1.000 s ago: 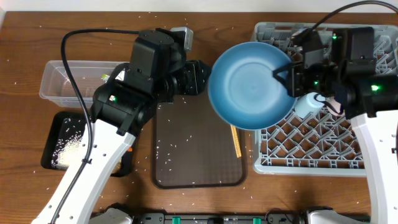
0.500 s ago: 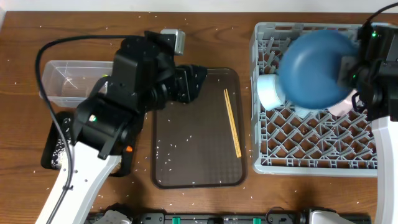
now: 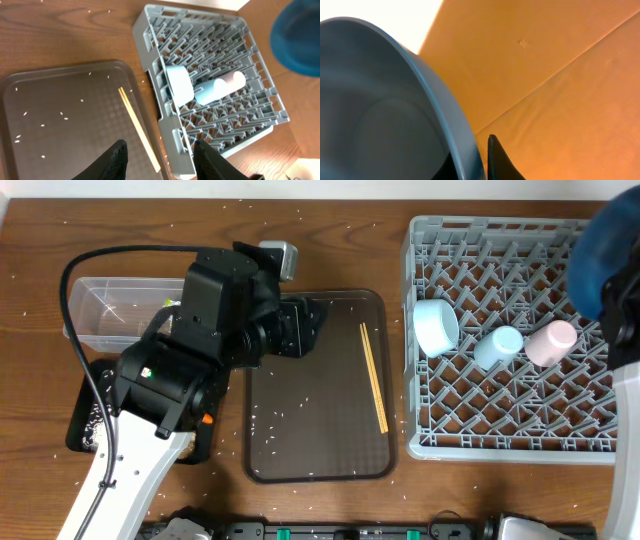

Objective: Sort waste into correct bins and load items into the dishwasher rack
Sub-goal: 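Carry the plate with right gripper over the dish rack, then lower the plate upright into the back of the rack with right gripper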

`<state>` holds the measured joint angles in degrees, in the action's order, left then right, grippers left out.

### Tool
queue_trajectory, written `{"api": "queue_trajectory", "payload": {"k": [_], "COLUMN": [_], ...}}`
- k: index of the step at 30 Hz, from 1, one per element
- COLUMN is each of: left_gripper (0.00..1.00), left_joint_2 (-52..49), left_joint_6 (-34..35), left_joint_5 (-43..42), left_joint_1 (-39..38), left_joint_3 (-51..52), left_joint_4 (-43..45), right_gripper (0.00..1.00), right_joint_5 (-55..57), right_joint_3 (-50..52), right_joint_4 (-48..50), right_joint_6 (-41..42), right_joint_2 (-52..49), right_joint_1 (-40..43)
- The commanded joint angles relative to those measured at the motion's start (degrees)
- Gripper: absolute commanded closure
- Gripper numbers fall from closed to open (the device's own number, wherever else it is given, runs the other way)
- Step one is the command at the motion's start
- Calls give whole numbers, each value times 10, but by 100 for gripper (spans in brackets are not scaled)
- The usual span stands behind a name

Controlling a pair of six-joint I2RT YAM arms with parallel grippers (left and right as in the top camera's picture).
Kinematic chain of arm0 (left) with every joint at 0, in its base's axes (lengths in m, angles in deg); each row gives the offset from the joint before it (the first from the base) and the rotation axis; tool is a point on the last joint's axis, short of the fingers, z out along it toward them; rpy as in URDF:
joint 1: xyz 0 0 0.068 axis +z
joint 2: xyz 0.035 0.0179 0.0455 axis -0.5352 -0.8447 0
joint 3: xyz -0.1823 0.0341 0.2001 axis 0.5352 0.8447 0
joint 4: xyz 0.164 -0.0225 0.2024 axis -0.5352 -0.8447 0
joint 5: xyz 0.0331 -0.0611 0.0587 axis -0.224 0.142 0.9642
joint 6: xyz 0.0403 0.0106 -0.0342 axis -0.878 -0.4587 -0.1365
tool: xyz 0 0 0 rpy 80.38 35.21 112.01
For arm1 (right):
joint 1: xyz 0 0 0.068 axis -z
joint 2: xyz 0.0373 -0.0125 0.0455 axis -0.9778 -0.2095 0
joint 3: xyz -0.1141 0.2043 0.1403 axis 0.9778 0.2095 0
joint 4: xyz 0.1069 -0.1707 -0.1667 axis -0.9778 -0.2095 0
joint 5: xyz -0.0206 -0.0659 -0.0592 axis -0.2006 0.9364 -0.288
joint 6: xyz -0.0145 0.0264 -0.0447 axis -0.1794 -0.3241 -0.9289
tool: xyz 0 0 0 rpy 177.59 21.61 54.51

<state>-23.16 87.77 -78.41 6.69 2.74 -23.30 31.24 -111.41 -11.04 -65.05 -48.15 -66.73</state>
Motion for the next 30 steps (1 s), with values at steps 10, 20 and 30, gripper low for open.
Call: {"api": "queue_trajectory", "payload": {"k": [10, 20, 30], "left_gripper": [56, 56, 56], "left_joint_2": [2, 2, -5], "left_joint_6": [-28, -27, -28], "left_joint_5": [-5, -5, -5], "left_joint_1": [0, 0, 0], "left_joint_3": [-14, -14, -14], "left_joint_4": [-29, -37, -41], "right_gripper": [99, 99, 94], "right_joint_5": [43, 54, 41], "right_joint_3": [-4, -4, -4], "right_joint_4": [78, 225, 243], "right_joint_6": [-169, -301, -404], "right_joint_2": [-120, -237, -294], "right_joint_1": [53, 41, -3]}}
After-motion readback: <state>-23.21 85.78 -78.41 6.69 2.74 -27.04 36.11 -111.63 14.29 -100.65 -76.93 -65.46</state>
